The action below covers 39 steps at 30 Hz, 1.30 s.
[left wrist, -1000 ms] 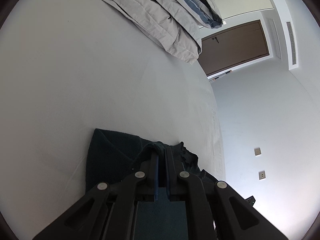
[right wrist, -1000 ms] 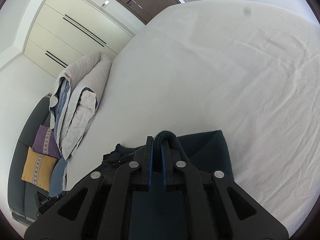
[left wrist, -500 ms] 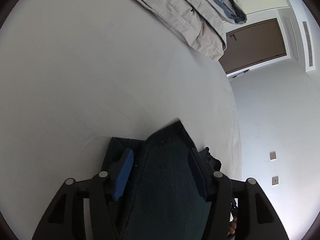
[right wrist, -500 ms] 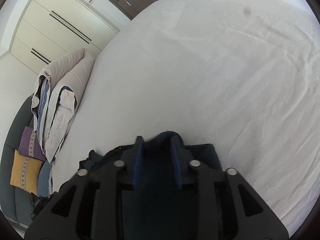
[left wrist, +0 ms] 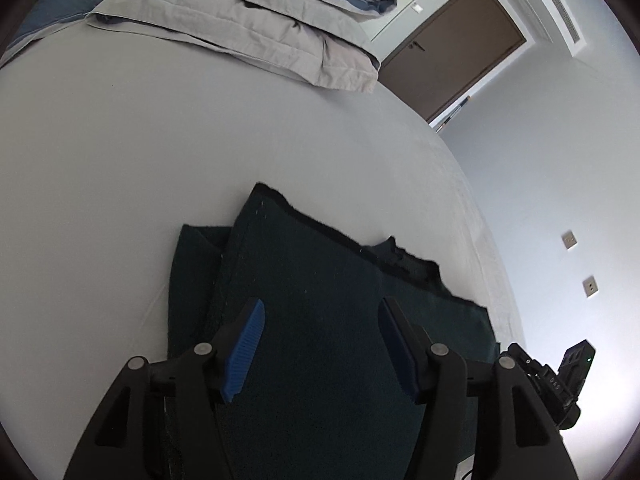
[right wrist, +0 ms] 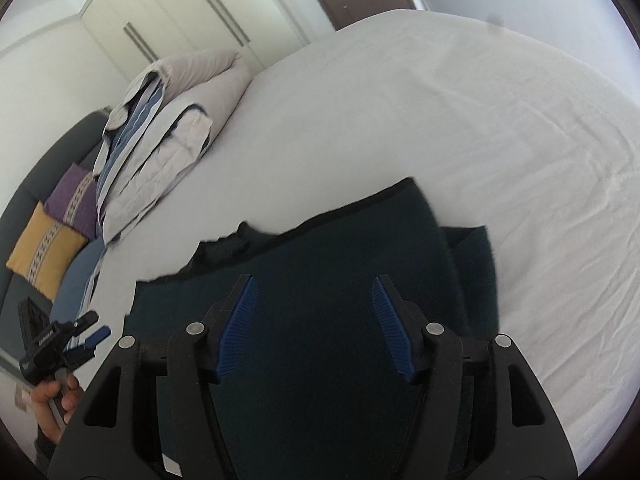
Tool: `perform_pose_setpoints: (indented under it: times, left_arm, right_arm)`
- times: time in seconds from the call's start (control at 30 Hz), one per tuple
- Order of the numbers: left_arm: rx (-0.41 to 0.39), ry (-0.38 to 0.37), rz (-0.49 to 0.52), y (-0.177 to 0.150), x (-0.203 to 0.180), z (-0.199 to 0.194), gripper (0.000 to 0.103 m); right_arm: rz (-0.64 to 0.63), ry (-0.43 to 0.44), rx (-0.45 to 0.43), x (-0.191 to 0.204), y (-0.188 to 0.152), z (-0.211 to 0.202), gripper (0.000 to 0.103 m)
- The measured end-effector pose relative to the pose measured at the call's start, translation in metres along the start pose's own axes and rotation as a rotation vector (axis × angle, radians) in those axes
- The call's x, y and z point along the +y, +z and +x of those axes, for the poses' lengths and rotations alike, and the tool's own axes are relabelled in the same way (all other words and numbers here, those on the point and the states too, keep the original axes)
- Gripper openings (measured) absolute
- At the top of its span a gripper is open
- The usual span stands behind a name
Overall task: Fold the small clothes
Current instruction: 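Open both grippers and release the folded hem onto the sweater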
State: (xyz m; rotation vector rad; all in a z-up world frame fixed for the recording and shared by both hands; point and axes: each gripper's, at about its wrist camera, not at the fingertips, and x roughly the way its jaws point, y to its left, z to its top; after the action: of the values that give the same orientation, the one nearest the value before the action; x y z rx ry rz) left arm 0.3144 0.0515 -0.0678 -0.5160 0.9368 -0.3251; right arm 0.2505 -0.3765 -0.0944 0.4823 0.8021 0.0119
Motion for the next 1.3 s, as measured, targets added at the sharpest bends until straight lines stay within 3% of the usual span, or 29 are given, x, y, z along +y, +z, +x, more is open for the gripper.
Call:
perform_pose_setpoints:
  times: [0.1, 0.27, 0.5, 0.57, 0.7, 0.9, 0.97, 1.03, 1.2, 1.27, 1.3]
  left_arm:
    - [0.027, 0.073, 0.022, -0.013, 0.011, 0.015, 0.061]
    - [0.009, 0.114, 0.069, -0.025, 0.028, 0.020, 0.041]
    - [-0.007, 0.175, 0.142, -0.034, 0.023, 0.024, 0.040]
    - [-0.012, 0.186, 0.157, -0.036, 0.022, 0.025, 0.040]
    - [-0.011, 0.178, 0.150, -0.038, 0.024, 0.023, 0.040]
    - [-0.009, 0.218, 0.163, -0.039, 0.018, 0.016, 0.039]
    - [-0.014, 0.255, 0.178, -0.042, 0.008, 0.009, 0.041]
    - [-0.024, 0.238, 0.208, -0.051, -0.005, -0.001, 0.046]
    - [-0.004, 0.173, 0.281, -0.096, -0.034, -0.012, 0.055]
    - [0.017, 0.198, 0.319, -0.111, -0.034, -0.005, 0.056]
    - [0.025, 0.209, 0.321, -0.116, -0.030, -0.002, 0.056]
  right_arm:
    - [-0.030, -0.013, 0.068, 0.006, -0.026, 0.014, 0.059]
    - [0.015, -0.013, 0.058, -0.007, -0.041, 0.016, 0.056]
    - [0.055, 0.054, 0.017, -0.009, -0.047, -0.005, 0.056]
    - [0.074, 0.030, 0.035, -0.021, -0.050, -0.007, 0.055]
    - [0.132, 0.044, 0.022, -0.050, -0.052, -0.010, 0.025]
    - [0.244, -0.047, -0.067, -0.068, -0.050, -0.043, 0.031]
    - [0.256, 0.015, -0.077, -0.064, -0.052, -0.054, 0.031]
    - [0.219, 0.095, -0.056, -0.047, -0.059, -0.061, 0.031]
    - [0.097, 0.295, 0.086, 0.011, -0.096, -0.049, 0.031]
    - [0.055, 0.314, 0.164, 0.024, -0.113, -0.033, 0.031]
    - [0.047, 0.282, 0.194, 0.025, -0.121, -0.026, 0.031]
